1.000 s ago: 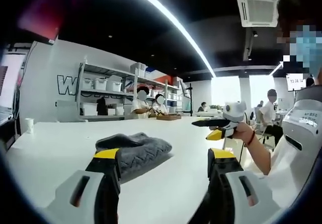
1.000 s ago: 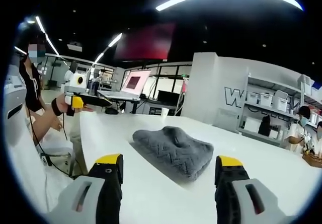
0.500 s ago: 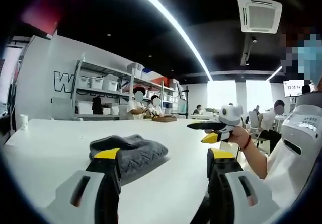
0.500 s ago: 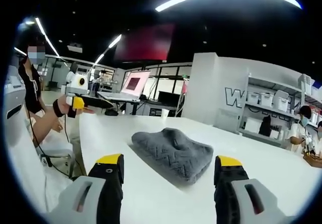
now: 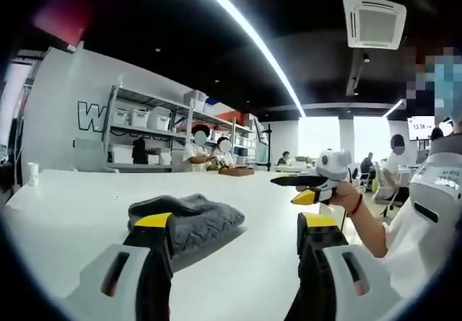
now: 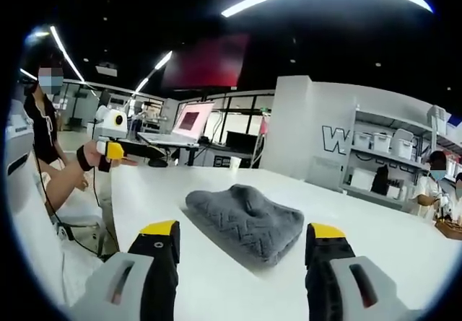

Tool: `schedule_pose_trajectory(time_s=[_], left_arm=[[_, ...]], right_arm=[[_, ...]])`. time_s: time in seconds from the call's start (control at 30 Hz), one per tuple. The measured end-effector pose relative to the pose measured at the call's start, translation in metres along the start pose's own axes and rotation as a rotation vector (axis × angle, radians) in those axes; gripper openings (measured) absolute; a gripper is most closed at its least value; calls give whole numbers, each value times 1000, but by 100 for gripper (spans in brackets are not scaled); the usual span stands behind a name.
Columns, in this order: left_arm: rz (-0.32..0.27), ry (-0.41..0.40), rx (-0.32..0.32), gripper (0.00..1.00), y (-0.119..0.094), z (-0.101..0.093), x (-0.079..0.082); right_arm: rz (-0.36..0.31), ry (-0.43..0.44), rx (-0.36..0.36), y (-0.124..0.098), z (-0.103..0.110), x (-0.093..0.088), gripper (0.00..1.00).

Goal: Open the folded towel by lifting each exposed corner and separating the folded layers until the towel lies flat within the target outline without major curled edges

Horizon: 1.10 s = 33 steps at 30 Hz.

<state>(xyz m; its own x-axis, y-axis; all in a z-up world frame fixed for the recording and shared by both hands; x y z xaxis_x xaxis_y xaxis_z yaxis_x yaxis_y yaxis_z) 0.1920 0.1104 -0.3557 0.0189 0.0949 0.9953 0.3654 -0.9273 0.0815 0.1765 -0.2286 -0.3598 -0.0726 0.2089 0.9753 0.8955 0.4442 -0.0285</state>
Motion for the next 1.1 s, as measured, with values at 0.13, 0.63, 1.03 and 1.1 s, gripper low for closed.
schedule_pose_trajectory(time_s=[0.13, 0.63, 1.03, 1.1], left_arm=[[-2, -8, -3, 68, 1, 2, -1], [14, -2, 2, 70, 7, 8, -5], [-4, -17, -18, 70, 11, 10, 0], [4, -15, -16, 70, 11, 11, 0]], right_arm=[[1, 6, -5, 1, -2, 0, 68], [13, 20, 2, 8, -8, 0, 65], [22, 23, -2, 15, -12, 0, 65], [11, 18, 8, 16, -13, 1, 65]])
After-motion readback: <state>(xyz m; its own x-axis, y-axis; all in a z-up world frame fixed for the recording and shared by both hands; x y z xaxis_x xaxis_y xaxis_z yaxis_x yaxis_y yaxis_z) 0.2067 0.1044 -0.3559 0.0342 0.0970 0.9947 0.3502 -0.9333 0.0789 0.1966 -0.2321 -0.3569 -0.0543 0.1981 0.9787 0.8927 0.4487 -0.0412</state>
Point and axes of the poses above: the point that each gripper's makers call its tool centre point, and the gripper's own axes: y roughly forward along the fingers, z roughly to its left, x roughly out of its top, the point moved 8 cm from there along -y, roughly backward along the fingers, and after that the axes turned 12 degrees about -x, right-handed, at the moved point
